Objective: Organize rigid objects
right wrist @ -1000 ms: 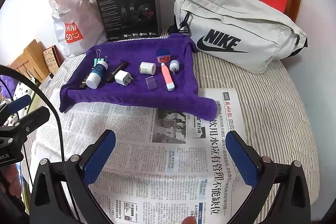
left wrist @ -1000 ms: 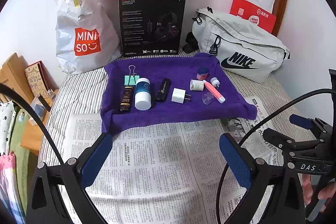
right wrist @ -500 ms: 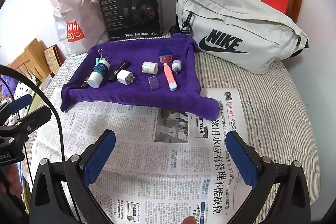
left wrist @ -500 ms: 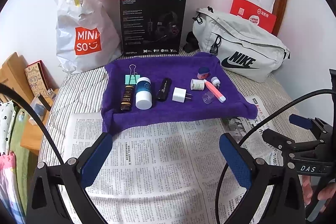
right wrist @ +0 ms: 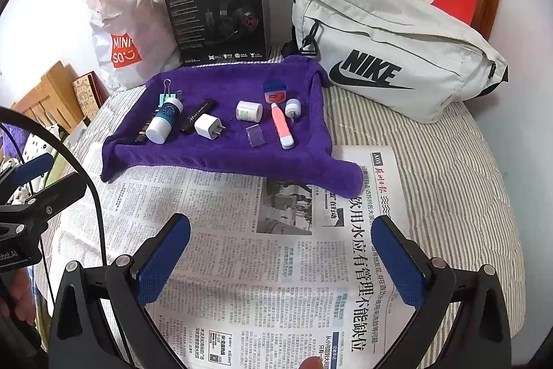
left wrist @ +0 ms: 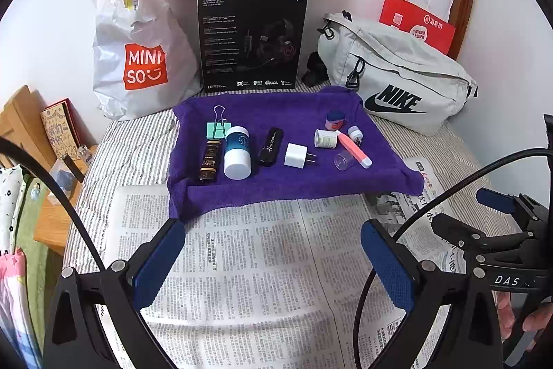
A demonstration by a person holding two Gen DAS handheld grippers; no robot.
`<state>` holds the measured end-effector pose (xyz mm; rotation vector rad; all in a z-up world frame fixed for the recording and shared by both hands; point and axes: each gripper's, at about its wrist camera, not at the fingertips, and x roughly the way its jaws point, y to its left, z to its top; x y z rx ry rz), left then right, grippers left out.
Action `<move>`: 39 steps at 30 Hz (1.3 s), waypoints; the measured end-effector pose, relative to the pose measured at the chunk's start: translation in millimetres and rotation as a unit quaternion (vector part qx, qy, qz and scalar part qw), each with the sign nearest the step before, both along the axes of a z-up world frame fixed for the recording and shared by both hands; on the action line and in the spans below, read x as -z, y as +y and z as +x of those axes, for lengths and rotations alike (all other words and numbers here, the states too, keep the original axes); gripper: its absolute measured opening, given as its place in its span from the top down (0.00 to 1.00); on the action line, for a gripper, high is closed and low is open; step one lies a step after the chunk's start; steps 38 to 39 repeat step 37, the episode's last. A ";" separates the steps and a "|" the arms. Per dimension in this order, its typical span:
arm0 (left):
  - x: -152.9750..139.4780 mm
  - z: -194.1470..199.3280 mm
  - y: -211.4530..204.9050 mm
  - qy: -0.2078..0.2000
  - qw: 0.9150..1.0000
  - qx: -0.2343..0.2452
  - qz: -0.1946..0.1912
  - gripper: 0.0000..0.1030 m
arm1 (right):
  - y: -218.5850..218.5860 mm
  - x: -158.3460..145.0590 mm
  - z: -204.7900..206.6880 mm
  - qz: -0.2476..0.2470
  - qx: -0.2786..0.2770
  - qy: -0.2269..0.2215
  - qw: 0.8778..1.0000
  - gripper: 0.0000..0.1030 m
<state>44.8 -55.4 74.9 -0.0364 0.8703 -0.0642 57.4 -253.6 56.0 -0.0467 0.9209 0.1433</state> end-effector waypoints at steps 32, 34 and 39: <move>0.7 -1.2 2.3 0.002 1.000 -0.003 -0.008 0.00 | 0.2 -0.6 -1.5 -0.001 -0.001 0.001 1.000 0.00; 1.3 -1.2 2.7 0.001 1.000 -0.004 -0.008 0.00 | 0.3 -0.5 -1.4 -0.001 -0.001 0.002 1.000 0.00; 2.8 -1.0 3.0 -0.004 1.000 -0.001 -0.006 0.00 | 0.5 0.3 -0.4 -0.001 -0.001 0.002 1.000 0.00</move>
